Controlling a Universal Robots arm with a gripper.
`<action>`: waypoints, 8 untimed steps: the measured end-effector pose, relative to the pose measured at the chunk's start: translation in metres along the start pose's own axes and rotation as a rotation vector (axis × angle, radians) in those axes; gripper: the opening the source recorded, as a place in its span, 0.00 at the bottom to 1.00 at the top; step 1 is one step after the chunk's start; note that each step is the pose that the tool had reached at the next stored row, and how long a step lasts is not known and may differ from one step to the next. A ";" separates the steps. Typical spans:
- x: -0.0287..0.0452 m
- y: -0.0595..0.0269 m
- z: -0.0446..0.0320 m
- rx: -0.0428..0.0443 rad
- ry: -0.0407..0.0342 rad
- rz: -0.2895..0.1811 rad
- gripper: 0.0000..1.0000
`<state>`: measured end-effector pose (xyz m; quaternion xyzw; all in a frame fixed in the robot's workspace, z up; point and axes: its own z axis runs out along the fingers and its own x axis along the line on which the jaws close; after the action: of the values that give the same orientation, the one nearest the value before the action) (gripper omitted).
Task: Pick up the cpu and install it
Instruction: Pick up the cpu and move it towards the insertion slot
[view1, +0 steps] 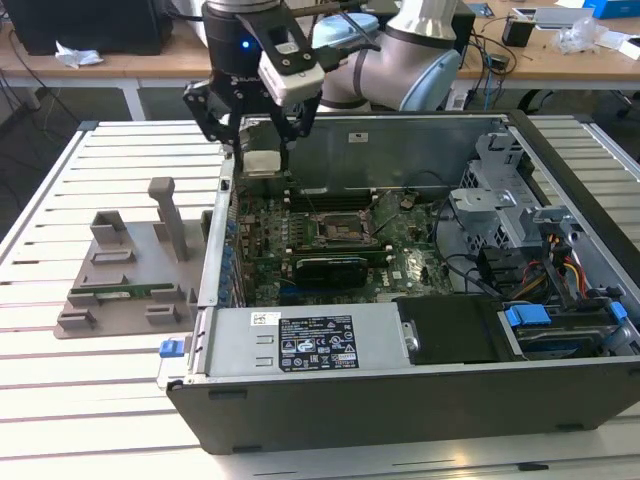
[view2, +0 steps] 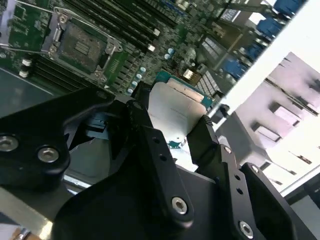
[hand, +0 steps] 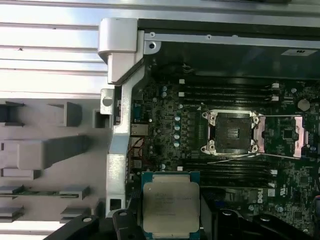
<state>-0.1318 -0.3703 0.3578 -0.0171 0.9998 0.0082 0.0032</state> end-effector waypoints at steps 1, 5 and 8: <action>-0.0033 0.0001 0.0016 -0.0002 0.0002 0.000 0.55; -0.0181 0.0006 0.0086 0.0000 0.0013 0.000 0.55; -0.0269 0.0010 0.0135 -0.0002 0.0013 0.000 0.55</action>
<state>-0.1048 -0.3682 0.3445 -0.0171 0.9998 0.0083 0.0025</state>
